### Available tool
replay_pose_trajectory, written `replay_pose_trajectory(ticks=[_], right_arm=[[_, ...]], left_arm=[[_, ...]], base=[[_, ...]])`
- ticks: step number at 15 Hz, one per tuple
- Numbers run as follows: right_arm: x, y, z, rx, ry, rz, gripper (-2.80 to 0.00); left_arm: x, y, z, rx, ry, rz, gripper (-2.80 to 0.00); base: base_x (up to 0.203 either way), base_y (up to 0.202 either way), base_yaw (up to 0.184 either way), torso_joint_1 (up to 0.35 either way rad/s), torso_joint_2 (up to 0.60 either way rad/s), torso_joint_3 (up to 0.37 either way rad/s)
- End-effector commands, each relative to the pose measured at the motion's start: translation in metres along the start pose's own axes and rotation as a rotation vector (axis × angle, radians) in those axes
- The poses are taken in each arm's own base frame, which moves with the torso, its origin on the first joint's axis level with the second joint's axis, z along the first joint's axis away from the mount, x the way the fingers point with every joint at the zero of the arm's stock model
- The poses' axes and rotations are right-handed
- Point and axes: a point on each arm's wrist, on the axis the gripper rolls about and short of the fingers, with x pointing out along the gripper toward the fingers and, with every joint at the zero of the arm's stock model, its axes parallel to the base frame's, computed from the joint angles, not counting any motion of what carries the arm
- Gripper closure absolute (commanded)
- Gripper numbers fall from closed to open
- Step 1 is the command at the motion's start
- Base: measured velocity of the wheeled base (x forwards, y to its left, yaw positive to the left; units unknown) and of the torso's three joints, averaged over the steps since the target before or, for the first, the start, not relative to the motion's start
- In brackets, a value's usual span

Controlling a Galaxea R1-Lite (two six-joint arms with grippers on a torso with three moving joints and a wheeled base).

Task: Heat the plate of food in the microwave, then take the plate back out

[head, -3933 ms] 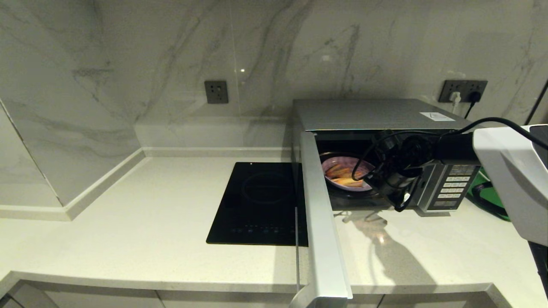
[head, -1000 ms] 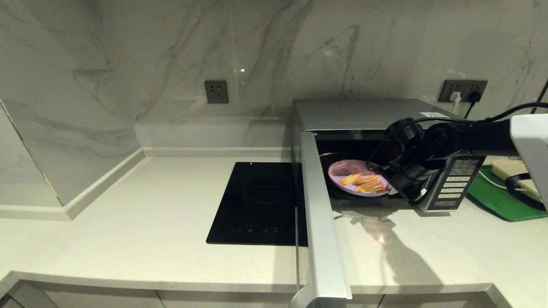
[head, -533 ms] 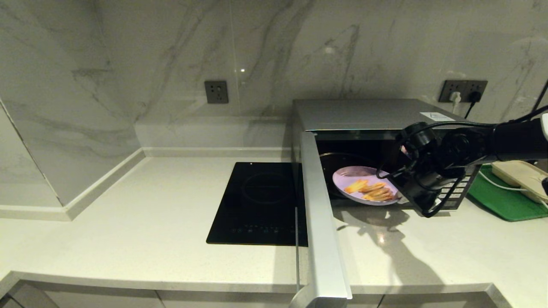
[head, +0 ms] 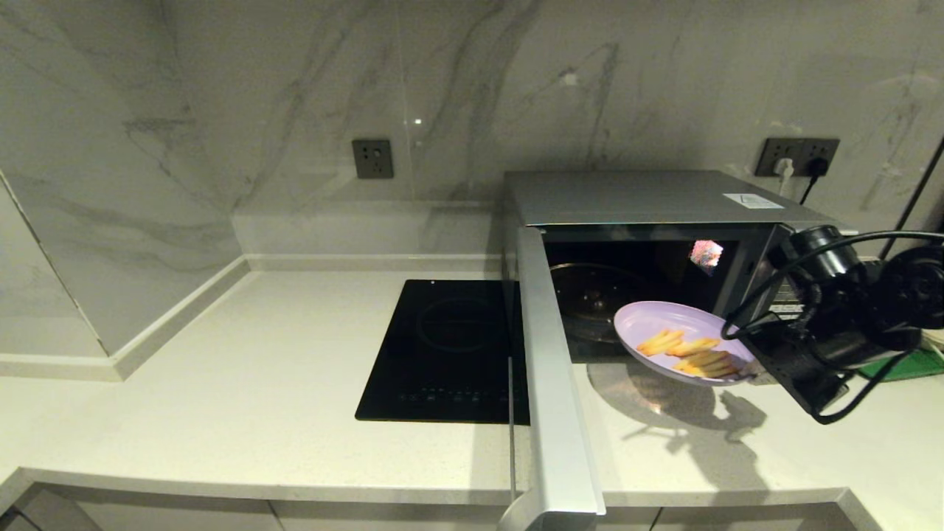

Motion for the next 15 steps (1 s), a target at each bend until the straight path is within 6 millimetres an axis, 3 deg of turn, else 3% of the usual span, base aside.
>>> replay_pose_trajectory(ticks=[1, 9, 15], right_arm=[[-0.025, -0.041, 0.015, 0.059, -0.039, 0.003, 0.0], [-0.044, -0.147, 0.094, 0.206, -0.136, -0.057, 0.0], [-0.017, -0.231, 0.152, 0.303, -0.152, -0.14, 0.0]], left_arm=[[0.0, 0.0, 0.0, -0.001, -0.001, 0.0, 0.0], [0.0, 0.0, 0.0, 0.0, -0.001, 0.0, 0.0], [0.0, 0.0, 0.0, -0.001, -0.001, 0.0, 0.0]], base=[[0.0, 0.0, 0.0, 0.0, 0.0, 0.0], [0.0, 0.0, 0.0, 0.0, 0.0, 0.0], [0.0, 0.0, 0.0, 0.0, 0.0, 0.0]])
